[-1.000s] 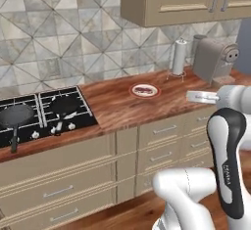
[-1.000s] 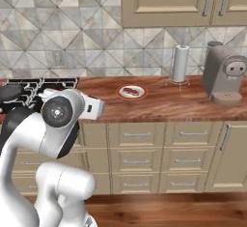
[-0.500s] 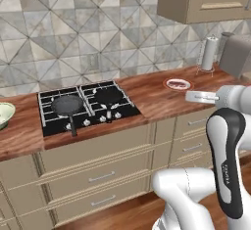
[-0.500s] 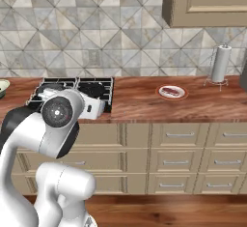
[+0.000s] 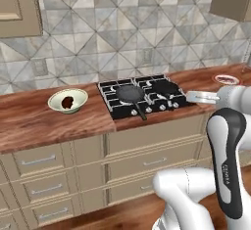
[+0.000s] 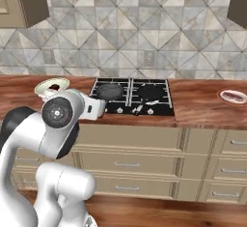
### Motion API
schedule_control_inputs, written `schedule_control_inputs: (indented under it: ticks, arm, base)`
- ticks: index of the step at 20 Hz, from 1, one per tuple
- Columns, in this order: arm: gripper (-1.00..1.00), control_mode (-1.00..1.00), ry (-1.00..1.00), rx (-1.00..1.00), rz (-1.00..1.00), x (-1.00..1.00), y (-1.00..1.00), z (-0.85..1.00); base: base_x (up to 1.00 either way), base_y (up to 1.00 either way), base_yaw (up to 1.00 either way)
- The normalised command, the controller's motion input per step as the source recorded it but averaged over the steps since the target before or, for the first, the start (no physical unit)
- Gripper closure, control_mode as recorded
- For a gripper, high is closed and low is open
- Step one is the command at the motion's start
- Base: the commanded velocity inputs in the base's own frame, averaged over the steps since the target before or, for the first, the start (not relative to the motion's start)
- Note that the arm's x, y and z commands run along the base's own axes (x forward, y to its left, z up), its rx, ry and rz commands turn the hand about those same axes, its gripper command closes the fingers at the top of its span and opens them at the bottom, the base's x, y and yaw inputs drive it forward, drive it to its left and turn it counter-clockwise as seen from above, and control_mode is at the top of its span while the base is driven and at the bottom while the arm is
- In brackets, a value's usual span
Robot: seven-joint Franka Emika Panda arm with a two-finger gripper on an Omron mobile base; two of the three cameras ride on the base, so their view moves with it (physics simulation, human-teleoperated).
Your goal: Place one of the steaks on the plate and the other in the bowl. Then place the bowl in the fridge.
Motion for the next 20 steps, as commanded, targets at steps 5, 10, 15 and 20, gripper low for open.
schedule_control_inputs:
  ticks: [5, 10, 15, 20]
  arm:
    - [-1.0, 1.0, 0.0, 0.0, 0.0, 0.0, 0.0, 0.0]
    - [-1.0, 1.0, 0.0, 0.0, 0.0, 0.0, 0.0, 0.0]
    - [-1.0, 1.0, 0.0, 0.0, 0.0, 0.0, 0.0, 0.0]
    - [-1.0, 1.0, 0.0, 0.0, 0.0, 0.0, 0.0, 0.0]
  base:
    - [0.25, 1.0, 0.37]
    - [0.71, 0.63, 0.43]
    - [0.44, -0.65, -0.02]
    - [0.33, -0.08, -0.16]
